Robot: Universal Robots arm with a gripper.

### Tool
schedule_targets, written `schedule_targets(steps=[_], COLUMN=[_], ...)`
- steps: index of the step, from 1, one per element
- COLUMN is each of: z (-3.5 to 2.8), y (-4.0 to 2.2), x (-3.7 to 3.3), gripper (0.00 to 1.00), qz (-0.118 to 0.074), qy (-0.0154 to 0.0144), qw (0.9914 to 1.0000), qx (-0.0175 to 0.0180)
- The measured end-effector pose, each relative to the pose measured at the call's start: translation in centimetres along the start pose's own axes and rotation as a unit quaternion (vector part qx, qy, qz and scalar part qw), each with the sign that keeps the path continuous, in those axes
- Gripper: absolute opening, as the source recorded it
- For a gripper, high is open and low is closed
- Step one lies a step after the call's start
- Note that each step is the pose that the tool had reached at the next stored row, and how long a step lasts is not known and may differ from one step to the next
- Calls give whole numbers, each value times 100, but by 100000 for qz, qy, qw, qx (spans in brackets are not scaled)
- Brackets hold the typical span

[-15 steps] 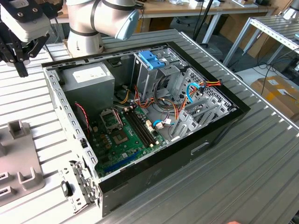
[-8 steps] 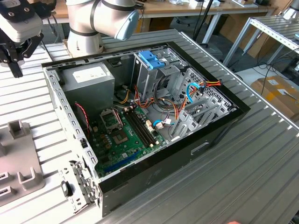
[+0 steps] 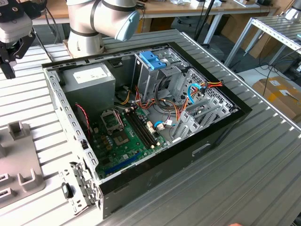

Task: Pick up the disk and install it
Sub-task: 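Reach for the disk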

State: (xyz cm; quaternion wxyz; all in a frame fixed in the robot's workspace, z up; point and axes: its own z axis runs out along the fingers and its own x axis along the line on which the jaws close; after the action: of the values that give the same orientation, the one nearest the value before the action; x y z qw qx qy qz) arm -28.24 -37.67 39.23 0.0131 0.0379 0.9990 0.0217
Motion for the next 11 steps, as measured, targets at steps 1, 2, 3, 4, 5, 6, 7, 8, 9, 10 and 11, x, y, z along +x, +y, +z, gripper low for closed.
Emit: schedule_targets(steps=[1, 2, 3, 4, 5, 6, 7, 8, 9, 10, 11], z=[0, 0, 0, 0, 0, 0, 1, 1, 2, 2, 3], y=[2, 4, 7, 9, 11, 13, 16, 18, 21, 25, 30], x=[9, 19, 37, 47, 59, 72, 88, 102, 118, 145, 185], gripper=[11, 11, 11, 11, 11, 11, 11, 11, 11, 11, 11], qz=[0, -1, 0, 2, 2, -2, -3, -2, -1, -4, 3], qy=[0, 2, 3, 0, 3, 3, 1, 4, 1, -1, 1], qw=[100000, 100000, 100000, 100000, 100000, 100000, 100000, 100000, 100000, 100000, 100000], qx=[1, 3, 2, 3, 2, 4, 1, 4, 3, 1, 4])
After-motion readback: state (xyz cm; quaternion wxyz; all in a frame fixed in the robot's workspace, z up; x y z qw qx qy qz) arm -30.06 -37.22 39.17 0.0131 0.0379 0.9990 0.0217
